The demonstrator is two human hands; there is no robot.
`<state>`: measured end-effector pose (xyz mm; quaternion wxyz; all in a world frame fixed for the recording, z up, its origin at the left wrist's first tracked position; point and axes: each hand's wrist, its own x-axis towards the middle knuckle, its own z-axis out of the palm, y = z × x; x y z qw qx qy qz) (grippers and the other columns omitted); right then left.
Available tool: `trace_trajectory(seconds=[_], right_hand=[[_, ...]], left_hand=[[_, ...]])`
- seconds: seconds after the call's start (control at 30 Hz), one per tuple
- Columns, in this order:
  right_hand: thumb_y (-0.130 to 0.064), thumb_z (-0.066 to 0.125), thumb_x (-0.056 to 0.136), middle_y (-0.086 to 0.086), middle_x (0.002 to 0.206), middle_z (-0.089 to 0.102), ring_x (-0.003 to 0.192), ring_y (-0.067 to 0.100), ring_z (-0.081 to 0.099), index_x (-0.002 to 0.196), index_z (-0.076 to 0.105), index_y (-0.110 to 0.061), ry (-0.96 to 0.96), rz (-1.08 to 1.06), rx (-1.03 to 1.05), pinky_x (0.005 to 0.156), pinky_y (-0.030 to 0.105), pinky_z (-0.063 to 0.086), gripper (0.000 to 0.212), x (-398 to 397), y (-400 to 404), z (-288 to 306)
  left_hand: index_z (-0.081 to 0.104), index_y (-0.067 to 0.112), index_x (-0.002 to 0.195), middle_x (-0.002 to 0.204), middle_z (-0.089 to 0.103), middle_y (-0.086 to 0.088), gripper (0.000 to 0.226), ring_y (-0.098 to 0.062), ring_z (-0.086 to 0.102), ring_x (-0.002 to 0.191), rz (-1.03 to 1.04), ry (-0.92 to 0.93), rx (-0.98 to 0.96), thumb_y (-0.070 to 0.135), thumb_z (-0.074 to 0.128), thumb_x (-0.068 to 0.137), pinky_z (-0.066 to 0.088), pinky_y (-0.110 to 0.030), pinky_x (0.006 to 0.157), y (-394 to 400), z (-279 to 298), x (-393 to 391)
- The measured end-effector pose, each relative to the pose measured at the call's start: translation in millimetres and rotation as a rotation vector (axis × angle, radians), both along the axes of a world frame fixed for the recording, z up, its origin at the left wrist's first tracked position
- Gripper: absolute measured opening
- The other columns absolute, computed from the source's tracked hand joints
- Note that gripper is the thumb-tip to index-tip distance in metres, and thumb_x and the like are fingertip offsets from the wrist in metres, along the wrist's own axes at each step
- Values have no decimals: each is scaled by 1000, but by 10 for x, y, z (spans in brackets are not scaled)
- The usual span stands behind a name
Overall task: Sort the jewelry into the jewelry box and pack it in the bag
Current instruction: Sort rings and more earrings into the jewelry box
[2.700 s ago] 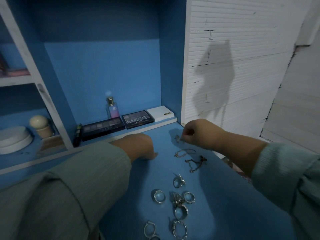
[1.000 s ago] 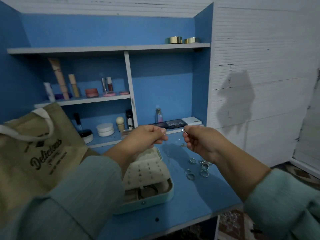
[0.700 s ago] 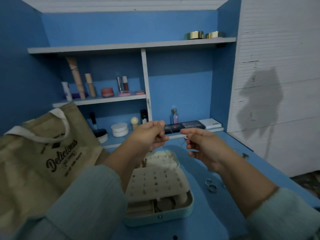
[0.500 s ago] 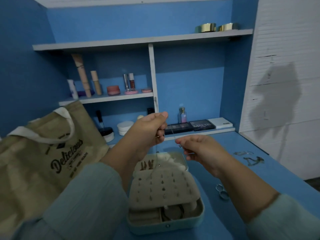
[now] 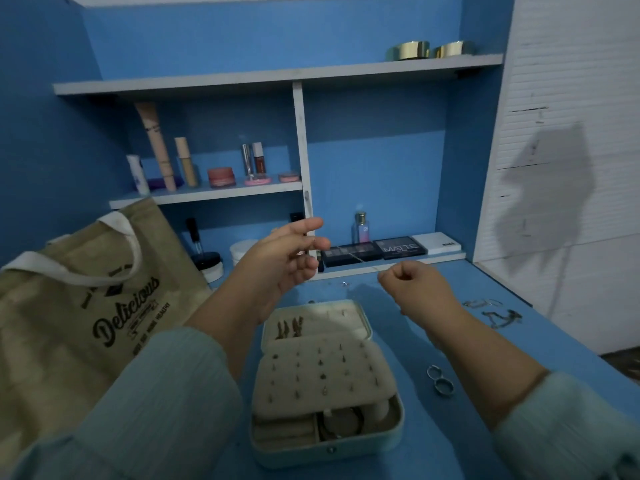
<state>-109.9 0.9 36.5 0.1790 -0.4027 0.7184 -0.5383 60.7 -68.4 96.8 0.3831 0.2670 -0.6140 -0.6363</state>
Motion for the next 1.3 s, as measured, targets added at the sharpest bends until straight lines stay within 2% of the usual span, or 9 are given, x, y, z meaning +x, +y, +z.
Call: trace_trajectory(seconds=[0.07,0.17,0.4,0.53,0.67,0.8,1.0,1.2,1.3], right_hand=[[-17,54,86,3,67,53,63,16,47,70,52,-12,-56,-34,-39,64,30,45,17,-16,19,31],[-12,51,88,6,73,59,65,17,53,76,54,-11,-410,33,-110,61,27,46,13,-2,42,130],[-14,40,93,5,65,65,67,16,61,73,54,-7,-924,229,-292,74,30,49,25,74,150,262],[-14,38,90,4,56,55,57,18,61,64,44,-11,-1056,333,-399,71,32,54,27,112,243,357],[-14,37,88,6,59,58,65,20,63,50,53,-11,-1113,367,-474,74,33,54,41,135,305,450],[-16,38,88,5,57,56,58,19,61,61,45,-12,-1136,402,-514,67,32,57,28,146,328,476],[-15,41,89,-1,51,27,48,14,25,67,42,-14,-1030,399,-480,54,24,49,23,144,371,482],[-15,46,92,0,54,43,47,13,40,73,49,-14,-636,397,-263,63,30,48,19,154,431,451],[-15,47,93,2,61,49,53,15,42,77,53,-15,-450,408,-161,67,32,47,17,173,457,474]], left_hand=[[60,20,109,83,67,3,27,-7,54,57,-33,36,32,6,43,93,52,-20,66,28,-15,0],[59,19,110,89,65,0,32,-6,51,55,-64,179,134,1,38,94,52,-26,77,88,-12,-11],[58,22,108,107,65,-1,34,-6,53,58,-4,434,208,1,34,95,52,-27,77,227,-60,-60],[58,21,104,86,67,0,31,-6,49,54,61,488,271,1,36,94,49,-21,64,257,-60,-53],[57,19,101,68,65,3,26,-4,45,46,53,473,314,4,37,95,47,-17,52,278,-51,-36],[57,18,102,70,62,3,26,-4,40,45,48,462,307,3,37,94,40,-17,54,312,-28,-35],[57,18,104,70,62,2,28,-5,36,47,42,519,349,3,36,93,35,-14,43,284,-28,17],[58,17,106,104,65,-8,29,-6,60,62,73,665,400,1,38,94,50,-21,69,314,-36,32],[56,18,111,114,63,-7,30,-9,63,81,78,595,327,2,36,96,50,-23,76,331,-36,6]])
